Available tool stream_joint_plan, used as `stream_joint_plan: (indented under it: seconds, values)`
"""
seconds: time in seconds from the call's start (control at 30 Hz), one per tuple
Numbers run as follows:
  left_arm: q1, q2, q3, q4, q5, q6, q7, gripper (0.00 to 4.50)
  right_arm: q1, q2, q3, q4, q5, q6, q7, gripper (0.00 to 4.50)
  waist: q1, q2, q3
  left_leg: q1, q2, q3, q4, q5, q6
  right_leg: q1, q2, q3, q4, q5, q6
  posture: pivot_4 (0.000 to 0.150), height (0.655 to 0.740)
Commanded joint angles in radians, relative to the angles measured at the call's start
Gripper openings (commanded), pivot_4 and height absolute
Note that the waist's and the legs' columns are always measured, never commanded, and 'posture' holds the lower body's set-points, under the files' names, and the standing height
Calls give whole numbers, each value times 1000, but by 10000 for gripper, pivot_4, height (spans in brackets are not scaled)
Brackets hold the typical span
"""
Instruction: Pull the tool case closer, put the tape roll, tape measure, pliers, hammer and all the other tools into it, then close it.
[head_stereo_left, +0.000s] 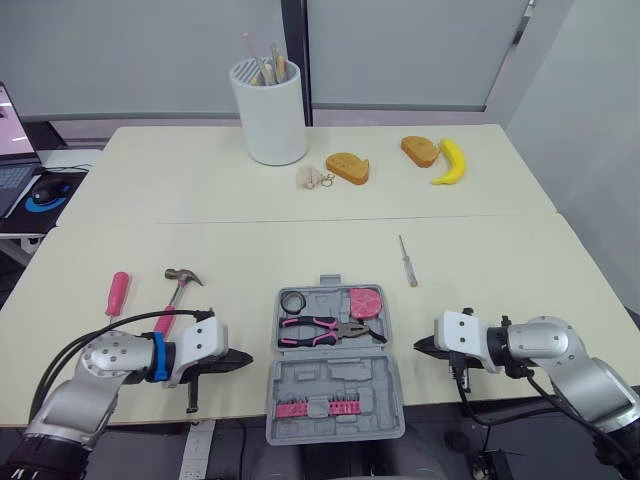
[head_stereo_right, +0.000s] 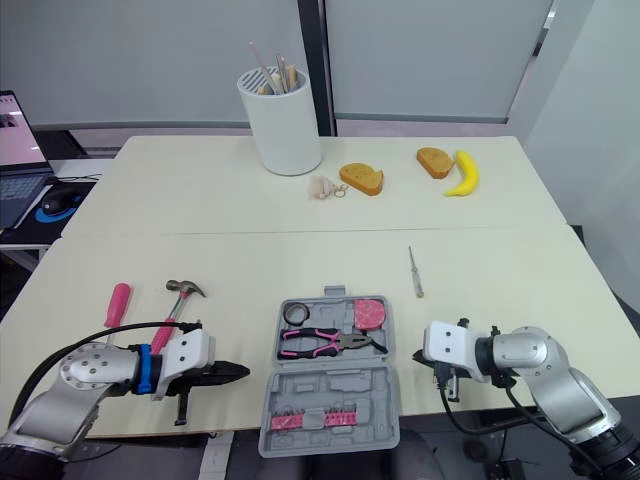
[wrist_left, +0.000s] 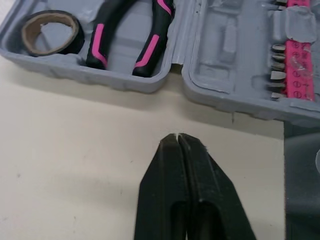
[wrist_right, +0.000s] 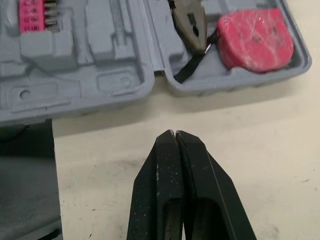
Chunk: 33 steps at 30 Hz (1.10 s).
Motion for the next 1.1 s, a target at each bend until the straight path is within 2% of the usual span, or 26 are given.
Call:
stream_joint_plan:
  seconds: [0.03,0.33,0.67,1.1]
  values:
    - [-29,-25,-31,47,39,-48,25,164,-19,24,26,37,-23,-35,-17,0,1,0,0,0,0,0,0,0,0,0,1,0,0,0,0,1500,7337]
    - [-70,-96,-85,112,81,-90,68,164,-72,94,94,165,-63,-97,-24,0,3,0,0,0,-1,0,0,0,0,0,0,1,0,0,0,1500,7337]
    - [-93,-154,-135,100,96,-70,81,164,-95,140,110,174,-68,-105,-20,0,4,2,-2,0,-2,0,1,0,0,1,0,1,0,0,0,1500,7337]
    - [-135,-200,-139,27,72,78,87,164,-127,211,120,163,-67,-67,-29,0,4,4,-3,0,-2,-1,1,0,0,1,0,1,0,0,0,1500,7337]
